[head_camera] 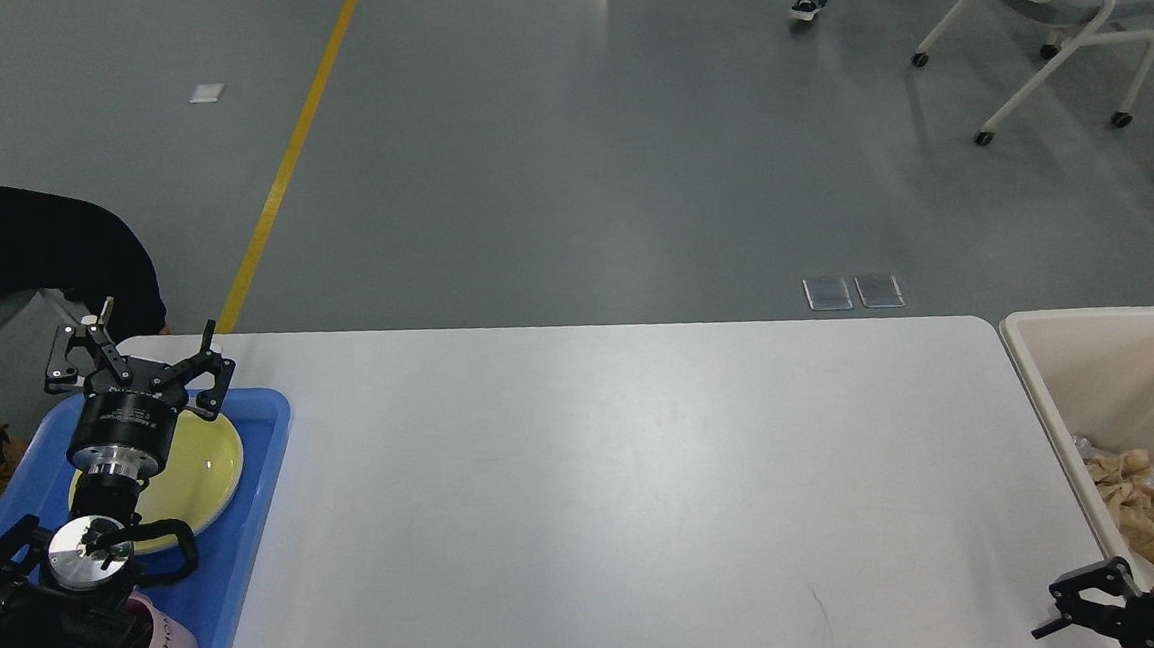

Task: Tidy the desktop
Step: 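Lower the right gripper into the bin toward the red can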

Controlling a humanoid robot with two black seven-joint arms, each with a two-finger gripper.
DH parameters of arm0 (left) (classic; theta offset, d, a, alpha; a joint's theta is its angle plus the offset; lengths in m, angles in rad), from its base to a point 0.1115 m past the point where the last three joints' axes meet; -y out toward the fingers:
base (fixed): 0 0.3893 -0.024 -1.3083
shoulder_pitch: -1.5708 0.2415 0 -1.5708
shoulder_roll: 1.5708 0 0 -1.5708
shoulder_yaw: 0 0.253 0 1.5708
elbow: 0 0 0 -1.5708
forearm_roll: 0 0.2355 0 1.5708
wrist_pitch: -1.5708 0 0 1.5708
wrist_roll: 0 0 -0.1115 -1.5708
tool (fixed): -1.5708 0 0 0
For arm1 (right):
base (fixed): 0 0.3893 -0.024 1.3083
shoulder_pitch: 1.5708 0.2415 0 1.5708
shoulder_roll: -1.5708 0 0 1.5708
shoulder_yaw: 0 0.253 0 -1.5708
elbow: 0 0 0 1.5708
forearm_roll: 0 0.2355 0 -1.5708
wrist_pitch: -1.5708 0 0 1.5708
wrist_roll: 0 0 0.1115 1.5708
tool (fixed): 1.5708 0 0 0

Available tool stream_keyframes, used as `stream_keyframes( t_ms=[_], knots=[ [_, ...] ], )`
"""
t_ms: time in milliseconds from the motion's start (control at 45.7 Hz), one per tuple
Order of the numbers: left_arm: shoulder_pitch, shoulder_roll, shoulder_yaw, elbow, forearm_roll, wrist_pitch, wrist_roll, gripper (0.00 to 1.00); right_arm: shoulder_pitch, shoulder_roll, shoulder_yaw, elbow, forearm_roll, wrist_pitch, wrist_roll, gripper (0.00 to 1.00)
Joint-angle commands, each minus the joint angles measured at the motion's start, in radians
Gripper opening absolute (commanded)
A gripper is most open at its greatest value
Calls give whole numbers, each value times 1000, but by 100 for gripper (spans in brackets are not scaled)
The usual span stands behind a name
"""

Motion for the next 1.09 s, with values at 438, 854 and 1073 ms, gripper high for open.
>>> stream_keyframes(
  t_ms=[438,854,1073],
  knots=[
    [0,0,0,0,1,0,0,96,-173,60,129,-52,4,-146,1,100],
    [0,0,0,1,-1,0,0,96,-197,63,129,-49,6,-304,3,41],
    [0,0,0,0,1,0,0,96,-206,68,134,-49,6,-364,3,23]
  ],
)
